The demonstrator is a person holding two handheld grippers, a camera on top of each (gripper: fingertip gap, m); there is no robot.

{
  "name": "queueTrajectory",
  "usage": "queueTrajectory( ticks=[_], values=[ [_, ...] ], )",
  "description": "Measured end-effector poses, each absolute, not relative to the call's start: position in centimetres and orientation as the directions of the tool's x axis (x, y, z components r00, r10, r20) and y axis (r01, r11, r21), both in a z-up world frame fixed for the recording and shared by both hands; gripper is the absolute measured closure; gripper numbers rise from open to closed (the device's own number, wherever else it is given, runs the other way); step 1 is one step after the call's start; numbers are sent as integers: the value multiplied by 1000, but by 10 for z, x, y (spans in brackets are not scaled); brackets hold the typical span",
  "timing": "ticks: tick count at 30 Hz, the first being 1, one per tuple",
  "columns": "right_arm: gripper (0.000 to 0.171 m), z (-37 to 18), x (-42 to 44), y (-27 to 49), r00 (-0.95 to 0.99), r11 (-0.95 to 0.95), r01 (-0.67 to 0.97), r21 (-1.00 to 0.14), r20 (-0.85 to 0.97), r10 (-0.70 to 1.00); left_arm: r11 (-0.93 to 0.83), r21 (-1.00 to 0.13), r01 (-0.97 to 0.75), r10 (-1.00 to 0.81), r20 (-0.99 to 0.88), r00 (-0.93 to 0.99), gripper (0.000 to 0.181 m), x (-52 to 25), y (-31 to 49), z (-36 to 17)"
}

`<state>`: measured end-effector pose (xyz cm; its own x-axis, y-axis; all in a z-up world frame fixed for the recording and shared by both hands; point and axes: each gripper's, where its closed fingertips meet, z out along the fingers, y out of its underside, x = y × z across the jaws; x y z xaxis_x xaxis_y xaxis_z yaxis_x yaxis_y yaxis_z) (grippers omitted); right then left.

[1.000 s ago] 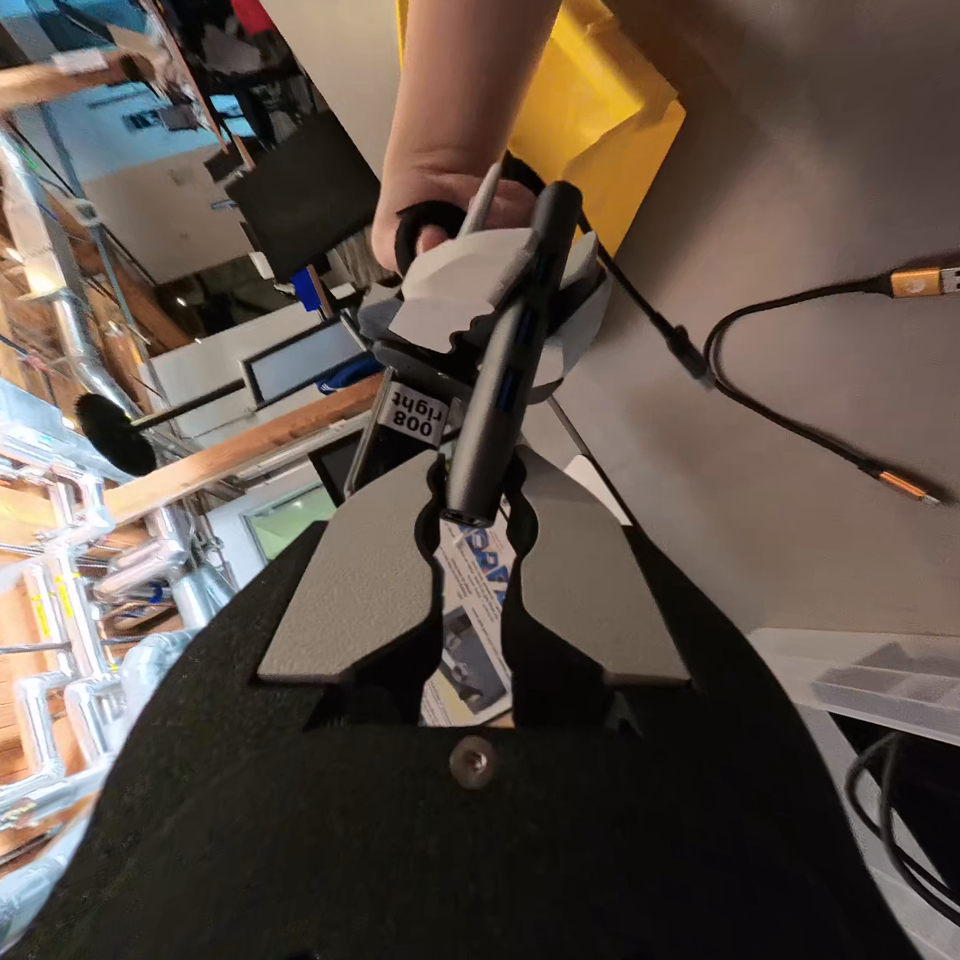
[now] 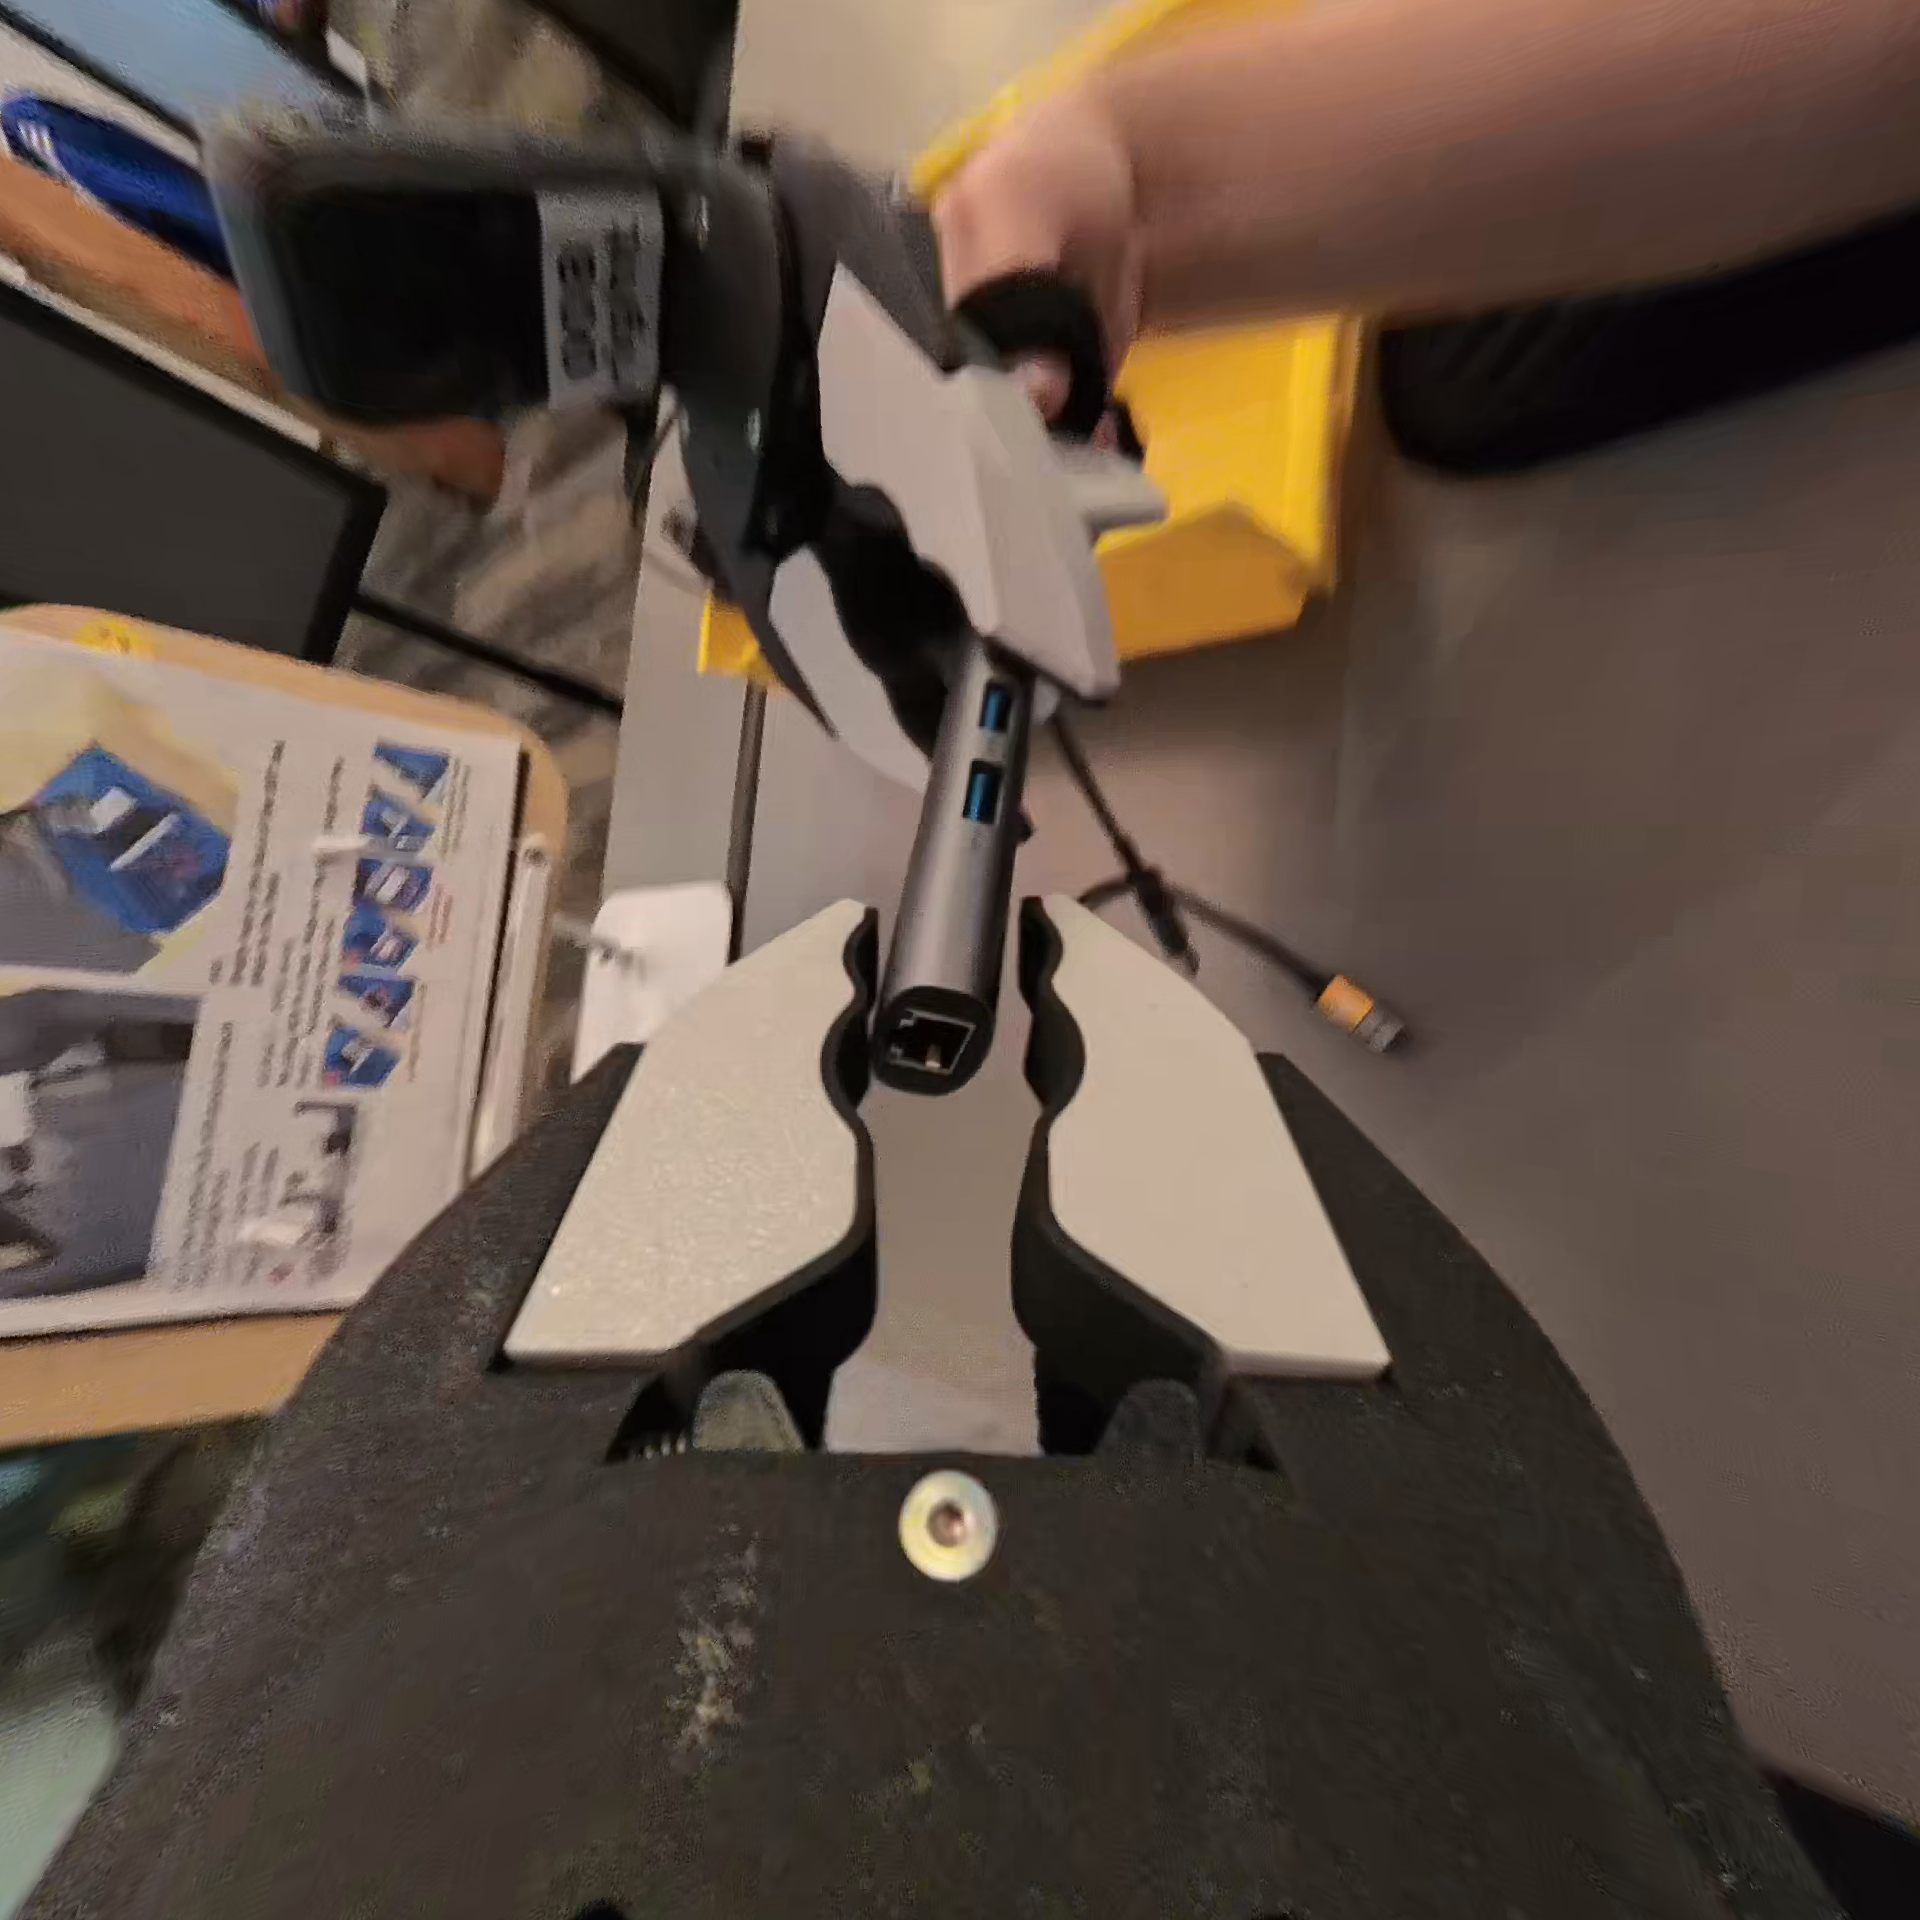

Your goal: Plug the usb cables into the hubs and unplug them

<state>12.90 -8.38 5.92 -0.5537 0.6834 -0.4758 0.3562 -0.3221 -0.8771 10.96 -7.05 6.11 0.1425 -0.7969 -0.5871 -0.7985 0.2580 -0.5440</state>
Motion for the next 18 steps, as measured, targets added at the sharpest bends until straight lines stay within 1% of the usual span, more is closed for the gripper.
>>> queueTrajectory(
  ticks=[1,3,5,6,9,10,14,17,18],
  values=[
    [137,63,132,-87,-579,-328,352,-877,-479,660,270,-592,-760,-813,-563,150,151,117,-77,65],
    [138,66,137,-94,-615,-320,360,-876,-481,625,304,-636,-710,-810,-564,158,142,126,-83,69],
    [138,67,139,-102,-643,-302,363,-881,-472,603,348,-679,-647,-812,-563,153,142,137,-91,70],
    [137,67,139,-105,-651,-299,369,-880,-475,592,363,-701,-614,-816,-557,153,144,143,-94,70],
    [137,66,138,-109,-659,-285,379,-880,-473,585,405,-756,-513,-816,-553,170,160,152,-98,72],
    [137,67,138,-108,-656,-291,380,-878,-477,585,416,-771,-481,-814,-552,181,160,153,-98,74],
    [137,63,137,-101,-615,-310,401,-862,-504,606,423,-789,-446,-803,-554,218,159,152,-91,72],
    [137,58,135,-96,-566,-310,426,-850,-518,642,459,-754,-469,-753,-610,244,155,146,-84,71],
    [137,58,135,-95,-558,-309,426,-851,-515,650,471,-750,-464,-748,-619,240,156,145,-84,71]
  ],
)
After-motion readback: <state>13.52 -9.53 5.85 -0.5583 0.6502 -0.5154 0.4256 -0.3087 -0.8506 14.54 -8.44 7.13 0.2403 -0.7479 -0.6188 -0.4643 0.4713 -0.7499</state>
